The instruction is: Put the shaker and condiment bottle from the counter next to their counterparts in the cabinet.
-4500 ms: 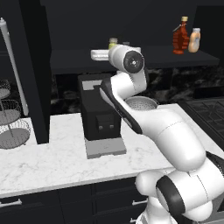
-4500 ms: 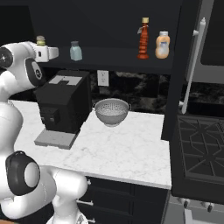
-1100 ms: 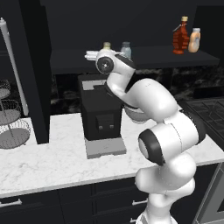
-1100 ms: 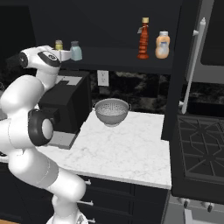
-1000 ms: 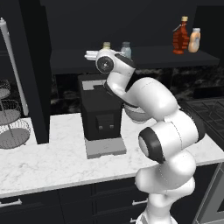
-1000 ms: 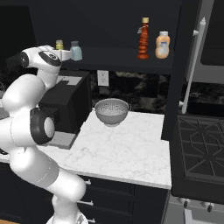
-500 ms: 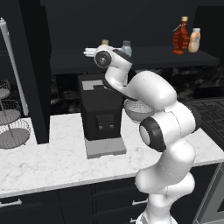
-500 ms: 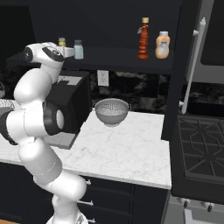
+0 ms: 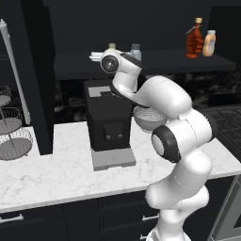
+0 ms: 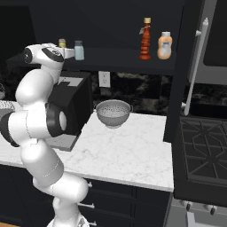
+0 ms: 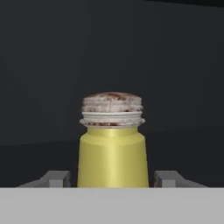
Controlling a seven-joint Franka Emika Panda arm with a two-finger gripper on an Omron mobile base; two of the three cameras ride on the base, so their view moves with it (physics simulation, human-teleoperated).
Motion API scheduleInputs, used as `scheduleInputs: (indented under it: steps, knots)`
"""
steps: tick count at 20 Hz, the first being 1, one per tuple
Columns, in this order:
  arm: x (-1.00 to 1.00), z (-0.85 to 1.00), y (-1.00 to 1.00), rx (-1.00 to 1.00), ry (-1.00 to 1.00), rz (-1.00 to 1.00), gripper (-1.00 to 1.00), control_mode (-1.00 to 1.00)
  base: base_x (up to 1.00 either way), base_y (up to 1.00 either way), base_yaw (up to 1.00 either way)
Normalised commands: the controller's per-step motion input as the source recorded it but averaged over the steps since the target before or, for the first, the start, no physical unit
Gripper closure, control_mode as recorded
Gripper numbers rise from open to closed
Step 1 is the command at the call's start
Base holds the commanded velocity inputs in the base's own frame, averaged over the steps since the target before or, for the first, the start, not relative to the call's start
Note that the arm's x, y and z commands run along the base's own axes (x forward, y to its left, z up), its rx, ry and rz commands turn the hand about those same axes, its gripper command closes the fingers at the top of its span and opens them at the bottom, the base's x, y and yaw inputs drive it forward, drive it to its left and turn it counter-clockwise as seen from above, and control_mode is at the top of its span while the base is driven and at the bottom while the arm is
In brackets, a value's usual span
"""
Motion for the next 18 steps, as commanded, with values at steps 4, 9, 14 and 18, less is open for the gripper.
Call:
scheduleInputs:
  steps: [4, 9, 14, 18]
  knots:
    - [0.00, 0.15, 0.07, 0.05, -0.14, 0.00, -1.00, -1.00, 0.00, 0.00, 0.00]
    - [-0.08, 0.29, 0.09, 0.06, -0.21, 0.00, -1.00, -1.00, 0.00, 0.00, 0.00]
    - [-0.46, 0.06, 0.06, 0.00, -0.21, 0.00, -1.00, -1.00, 0.00, 0.00, 0.00]
    - [-1.00, 0.00, -0.04, 0.00, -0.25, -0.05, -1.00, -1.00, 0.00, 0.00, 0.00]
